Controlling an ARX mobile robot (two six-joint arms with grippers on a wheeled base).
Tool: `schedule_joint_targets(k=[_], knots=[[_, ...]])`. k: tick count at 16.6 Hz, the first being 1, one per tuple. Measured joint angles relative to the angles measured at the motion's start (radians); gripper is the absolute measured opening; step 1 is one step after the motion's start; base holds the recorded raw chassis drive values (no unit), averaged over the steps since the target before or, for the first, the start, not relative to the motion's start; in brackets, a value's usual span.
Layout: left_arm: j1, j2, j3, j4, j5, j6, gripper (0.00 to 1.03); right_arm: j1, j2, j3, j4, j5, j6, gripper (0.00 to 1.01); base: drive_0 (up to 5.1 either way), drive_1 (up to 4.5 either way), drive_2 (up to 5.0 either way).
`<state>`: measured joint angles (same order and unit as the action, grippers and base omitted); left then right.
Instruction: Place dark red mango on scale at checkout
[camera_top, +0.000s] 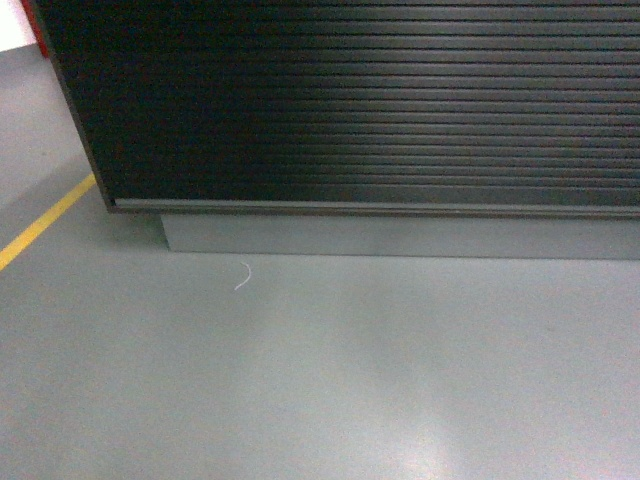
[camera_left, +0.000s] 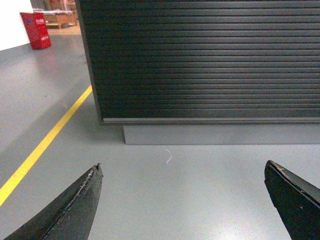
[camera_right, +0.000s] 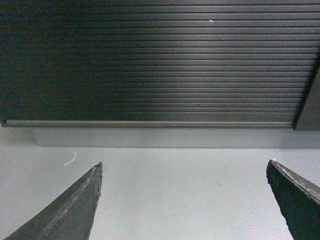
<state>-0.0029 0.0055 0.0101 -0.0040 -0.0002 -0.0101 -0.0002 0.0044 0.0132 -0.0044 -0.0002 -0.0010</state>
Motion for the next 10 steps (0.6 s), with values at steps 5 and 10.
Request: schedule_joint_targets(k=[5, 10], knots=[[0.0, 0.0, 0.0, 0.0, 0.0, 0.0, 0.98, 0.0, 0.0, 0.0, 0.0, 0.0, 0.0, 0.98, 0.0, 4.22, -4.1], [0.0, 0.0, 0.0, 0.0, 0.0, 0.0, 0.98, 0.0, 0.0, 0.0, 0.002, 0.0, 0.0, 0.98, 0.1, 4.25, -4.1]])
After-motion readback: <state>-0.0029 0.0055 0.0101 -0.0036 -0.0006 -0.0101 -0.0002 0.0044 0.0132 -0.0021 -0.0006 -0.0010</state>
